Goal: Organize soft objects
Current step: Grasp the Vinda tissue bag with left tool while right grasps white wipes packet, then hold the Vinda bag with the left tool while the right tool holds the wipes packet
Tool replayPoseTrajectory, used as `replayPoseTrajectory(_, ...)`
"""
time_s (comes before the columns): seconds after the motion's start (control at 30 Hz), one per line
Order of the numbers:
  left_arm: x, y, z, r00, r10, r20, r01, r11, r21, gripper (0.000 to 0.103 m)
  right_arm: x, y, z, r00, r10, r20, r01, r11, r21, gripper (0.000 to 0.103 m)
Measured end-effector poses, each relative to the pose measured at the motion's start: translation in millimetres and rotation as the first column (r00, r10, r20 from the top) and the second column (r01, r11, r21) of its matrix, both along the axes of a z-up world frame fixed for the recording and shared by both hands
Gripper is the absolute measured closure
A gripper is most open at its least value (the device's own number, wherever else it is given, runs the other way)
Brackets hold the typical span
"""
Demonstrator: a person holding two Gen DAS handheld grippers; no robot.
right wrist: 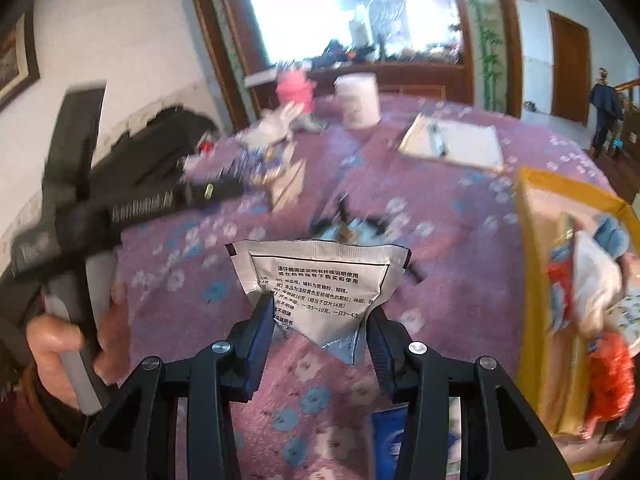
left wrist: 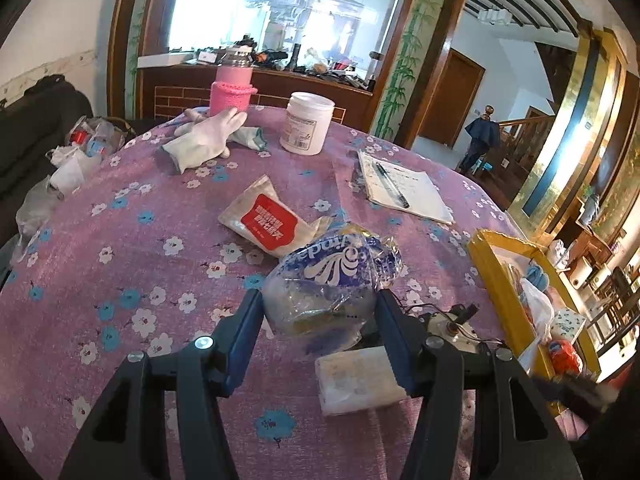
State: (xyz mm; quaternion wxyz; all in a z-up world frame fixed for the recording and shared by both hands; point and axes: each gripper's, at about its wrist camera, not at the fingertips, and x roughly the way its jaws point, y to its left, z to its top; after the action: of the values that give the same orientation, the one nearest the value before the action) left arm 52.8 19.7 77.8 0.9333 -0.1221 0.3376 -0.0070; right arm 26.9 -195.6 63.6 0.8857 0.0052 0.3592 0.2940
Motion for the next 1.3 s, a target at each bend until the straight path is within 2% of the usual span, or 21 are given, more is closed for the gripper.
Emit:
replayPoseTrajectory(0.17, -2, -12, 2, 0.999, -0.027, 0.022, 0.026, 0.999, 0.044, 0.046, 10, -24, 7, 0.998, -0.069, 0.015, 0.068, 0.997, 0.045, 0.055)
replayPoseTrajectory(0.37, -7, -33, 5, 0.997, -0.054, 0.059, 0.046, 0.99, 0.13, 0.046, 10, -32, 12, 0.988, -0.138, 0.068, 0.137, 0.99, 0.018, 0.055)
replayPoseTrajectory(0.6, -23, -56, 14, 0.983, -0.068, 0.171, 0.02, 0.963, 0.268, 0.046, 16, -36, 7, 0.984, -0.169, 0.062, 0.169, 0.986, 0.013, 0.055)
replayPoseTrajectory(0.77, -30, -67, 16, 0.974, -0.075, 0.213, -0.001, 0.942, 0.335, 0.046, 17, -38, 6, 0.979, -0.19, 0.072, 0.19, 0.982, 0.01, 0.055)
replayPoseTrajectory(1.3, -33, -81, 14, 0.969, -0.091, 0.231, -0.007, 0.919, 0.394, 0.046, 22, -42, 3, 0.977, -0.203, 0.058, 0.202, 0.979, 0.03, 0.055)
